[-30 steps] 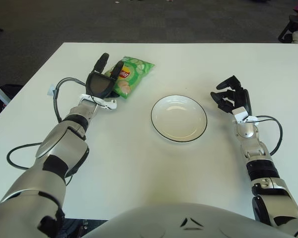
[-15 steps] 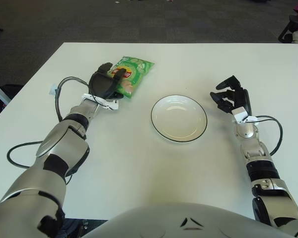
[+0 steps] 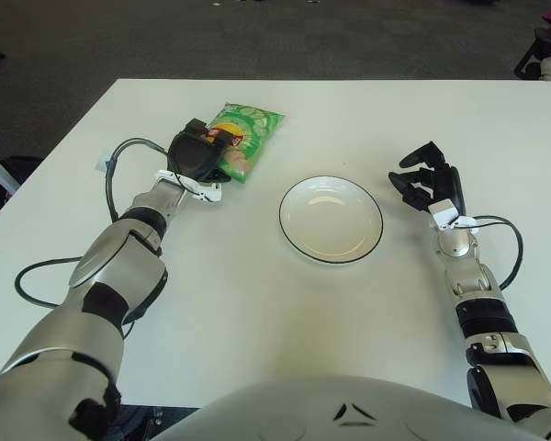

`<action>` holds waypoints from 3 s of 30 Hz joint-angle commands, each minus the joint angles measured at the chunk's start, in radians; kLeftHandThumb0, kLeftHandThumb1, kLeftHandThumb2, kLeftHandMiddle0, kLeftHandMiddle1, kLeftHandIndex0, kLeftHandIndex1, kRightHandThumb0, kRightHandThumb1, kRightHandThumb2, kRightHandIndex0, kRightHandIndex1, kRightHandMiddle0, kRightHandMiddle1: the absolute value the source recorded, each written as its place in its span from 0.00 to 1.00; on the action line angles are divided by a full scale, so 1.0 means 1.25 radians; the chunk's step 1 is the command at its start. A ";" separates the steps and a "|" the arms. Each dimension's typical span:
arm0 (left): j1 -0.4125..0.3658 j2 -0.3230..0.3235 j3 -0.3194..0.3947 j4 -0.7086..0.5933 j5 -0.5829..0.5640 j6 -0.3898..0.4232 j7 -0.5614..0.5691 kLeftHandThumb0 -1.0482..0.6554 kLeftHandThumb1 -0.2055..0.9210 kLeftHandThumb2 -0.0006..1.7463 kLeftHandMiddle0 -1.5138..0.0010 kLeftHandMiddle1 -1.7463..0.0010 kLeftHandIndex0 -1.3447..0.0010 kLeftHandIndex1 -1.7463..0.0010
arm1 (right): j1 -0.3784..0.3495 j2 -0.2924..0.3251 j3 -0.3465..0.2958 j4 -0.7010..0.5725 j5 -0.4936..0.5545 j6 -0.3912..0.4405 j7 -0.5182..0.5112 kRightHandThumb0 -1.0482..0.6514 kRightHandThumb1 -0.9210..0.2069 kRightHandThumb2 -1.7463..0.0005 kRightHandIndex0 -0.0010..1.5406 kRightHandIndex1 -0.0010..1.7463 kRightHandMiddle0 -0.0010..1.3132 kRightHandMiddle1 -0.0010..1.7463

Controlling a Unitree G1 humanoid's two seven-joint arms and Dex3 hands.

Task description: Put the snack into the plate.

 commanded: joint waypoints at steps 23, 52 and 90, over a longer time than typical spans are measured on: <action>0.028 -0.024 0.026 0.014 -0.045 0.051 0.074 0.62 0.57 0.65 0.68 0.00 0.68 0.08 | 0.003 -0.010 0.001 -0.007 -0.004 -0.009 0.007 0.41 0.00 0.77 0.63 0.25 0.24 0.92; 0.090 -0.029 0.301 -0.085 -0.324 -0.531 0.165 0.63 0.91 0.17 0.47 0.00 0.52 0.00 | -0.005 -0.010 0.006 0.004 -0.007 -0.012 0.013 0.41 0.00 0.77 0.64 0.25 0.25 0.92; 0.102 0.028 0.247 -0.341 0.067 -0.495 0.583 0.57 1.00 0.07 0.34 0.00 0.45 0.00 | -0.014 -0.015 0.015 0.025 -0.017 -0.005 0.008 0.41 0.00 0.77 0.65 0.24 0.25 0.91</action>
